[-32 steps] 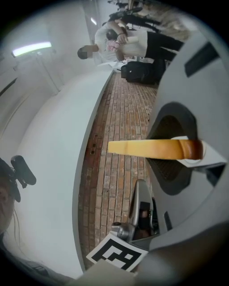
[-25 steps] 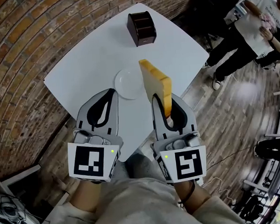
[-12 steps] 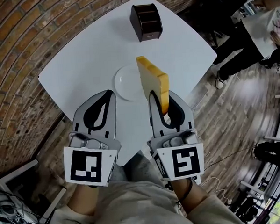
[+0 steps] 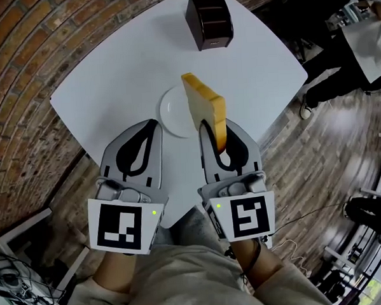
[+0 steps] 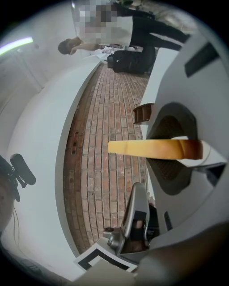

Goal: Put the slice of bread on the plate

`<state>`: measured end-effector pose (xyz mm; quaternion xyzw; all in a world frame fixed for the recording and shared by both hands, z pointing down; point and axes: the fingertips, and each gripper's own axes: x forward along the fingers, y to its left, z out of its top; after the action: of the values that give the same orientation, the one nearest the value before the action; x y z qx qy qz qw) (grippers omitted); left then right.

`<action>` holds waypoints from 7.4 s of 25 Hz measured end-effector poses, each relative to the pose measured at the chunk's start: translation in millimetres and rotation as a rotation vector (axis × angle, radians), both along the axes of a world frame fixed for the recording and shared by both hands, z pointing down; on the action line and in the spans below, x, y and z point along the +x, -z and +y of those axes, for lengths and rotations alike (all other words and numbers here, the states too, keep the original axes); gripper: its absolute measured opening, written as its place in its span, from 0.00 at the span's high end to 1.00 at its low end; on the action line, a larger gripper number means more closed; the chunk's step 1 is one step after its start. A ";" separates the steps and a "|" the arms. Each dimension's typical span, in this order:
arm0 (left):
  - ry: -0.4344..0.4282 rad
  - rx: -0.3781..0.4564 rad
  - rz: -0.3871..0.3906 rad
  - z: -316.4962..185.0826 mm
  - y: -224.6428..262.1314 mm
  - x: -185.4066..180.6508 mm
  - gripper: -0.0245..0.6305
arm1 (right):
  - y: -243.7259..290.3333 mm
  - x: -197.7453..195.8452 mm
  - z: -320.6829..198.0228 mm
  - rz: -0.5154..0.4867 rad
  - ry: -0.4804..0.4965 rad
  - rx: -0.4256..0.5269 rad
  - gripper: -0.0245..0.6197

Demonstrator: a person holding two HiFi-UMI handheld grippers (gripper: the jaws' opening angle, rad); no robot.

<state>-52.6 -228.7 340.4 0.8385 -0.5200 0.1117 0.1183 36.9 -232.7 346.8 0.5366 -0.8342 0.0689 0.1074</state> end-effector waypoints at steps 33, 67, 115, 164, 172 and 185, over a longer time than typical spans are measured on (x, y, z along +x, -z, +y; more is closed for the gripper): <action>0.034 -0.051 -0.027 -18.7 -22.0 -9.9 0.95 | -90.2 -30.1 -27.3 -0.010 0.077 -0.177 0.83; 0.028 -0.075 -0.024 -14.5 -30.2 -11.4 0.95 | -129.5 -35.9 -45.3 -0.176 0.074 -0.337 0.82; 0.030 -0.053 -0.006 -0.5 -19.7 -5.9 0.95 | -159.3 -3.3 -42.0 0.085 -0.056 -0.447 0.23; -0.078 0.118 0.024 47.2 78.2 17.9 0.95 | 85.8 -0.1 55.1 0.018 -0.060 0.122 0.95; -0.106 0.128 0.022 70.3 97.4 22.4 0.95 | 109.6 -6.6 82.9 -0.019 -0.030 0.123 0.95; -0.119 0.127 0.015 83.1 106.2 23.0 0.95 | 122.5 -19.3 99.7 -0.022 0.039 0.130 0.95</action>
<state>-29.6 -145.7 234.2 0.8745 -0.4744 0.0790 0.0622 17.6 -133.1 224.3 0.5254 -0.8482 0.0182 0.0645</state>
